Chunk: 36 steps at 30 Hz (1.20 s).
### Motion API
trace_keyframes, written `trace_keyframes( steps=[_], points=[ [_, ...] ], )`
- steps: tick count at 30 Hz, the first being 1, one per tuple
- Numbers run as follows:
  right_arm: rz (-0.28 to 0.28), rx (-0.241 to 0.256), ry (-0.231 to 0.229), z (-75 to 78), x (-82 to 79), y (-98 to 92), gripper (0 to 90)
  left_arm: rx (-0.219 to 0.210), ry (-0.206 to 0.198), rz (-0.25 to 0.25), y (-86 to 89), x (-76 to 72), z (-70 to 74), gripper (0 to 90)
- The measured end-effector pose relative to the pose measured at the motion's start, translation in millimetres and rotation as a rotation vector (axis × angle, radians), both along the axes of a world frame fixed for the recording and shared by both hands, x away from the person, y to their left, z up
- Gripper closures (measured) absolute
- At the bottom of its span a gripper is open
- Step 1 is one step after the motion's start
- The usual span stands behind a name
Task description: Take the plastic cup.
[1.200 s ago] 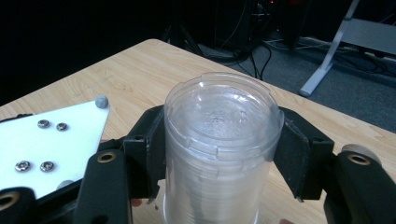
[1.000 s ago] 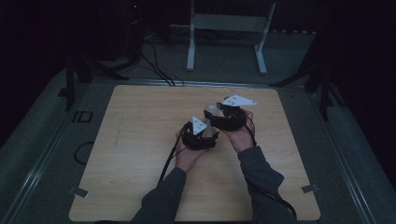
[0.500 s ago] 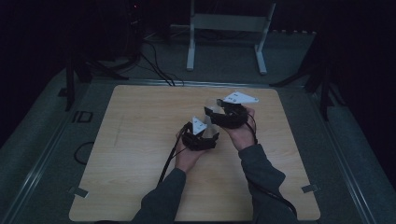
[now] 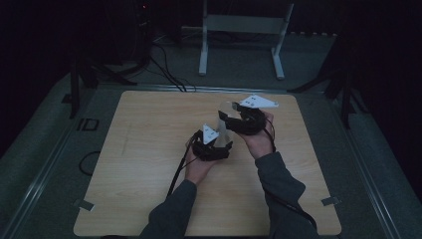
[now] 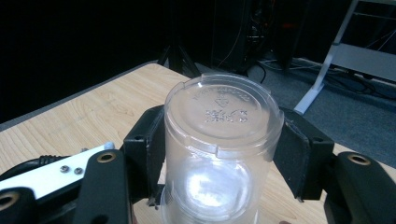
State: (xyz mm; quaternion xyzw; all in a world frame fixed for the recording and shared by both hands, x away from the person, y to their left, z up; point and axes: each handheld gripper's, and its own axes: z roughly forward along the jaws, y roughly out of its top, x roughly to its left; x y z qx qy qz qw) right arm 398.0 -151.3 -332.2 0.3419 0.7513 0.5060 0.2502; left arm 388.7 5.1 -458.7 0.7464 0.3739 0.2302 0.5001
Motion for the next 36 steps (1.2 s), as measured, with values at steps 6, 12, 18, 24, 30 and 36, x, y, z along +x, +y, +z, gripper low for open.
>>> trace_keyframes(
  steps=[6, 12, 18, 24, 30, 36],
  points=[
    [0.002, 0.001, -0.012, 5.3, -1.3, -0.4, 39.3, -0.007, 0.002, -0.004, 3.0, -1.5, 2.5, 18.0],
    [0.003, 0.008, -0.026, 12.1, -3.3, -1.0, 39.3, -0.007, -0.004, -0.003, 7.4, -2.6, 6.1, 18.0],
    [0.005, 0.006, -0.040, 17.7, -6.0, -2.4, 39.3, -0.007, -0.003, -0.006, 10.0, -4.8, 8.5, 18.3],
    [0.000, 0.013, -0.051, 23.5, -7.5, -4.9, 39.3, -0.010, -0.005, -0.003, 12.6, -5.8, 10.7, 18.6],
    [0.000, 0.011, -0.064, 29.8, -9.0, -6.1, 39.4, -0.004, -0.007, -0.009, 14.6, -7.9, 13.0, 18.6],
    [-0.001, 0.020, -0.073, 33.3, -11.1, -8.8, 39.3, -0.013, 0.000, -0.016, 16.2, -8.9, 14.5, 19.9]
  ],
)
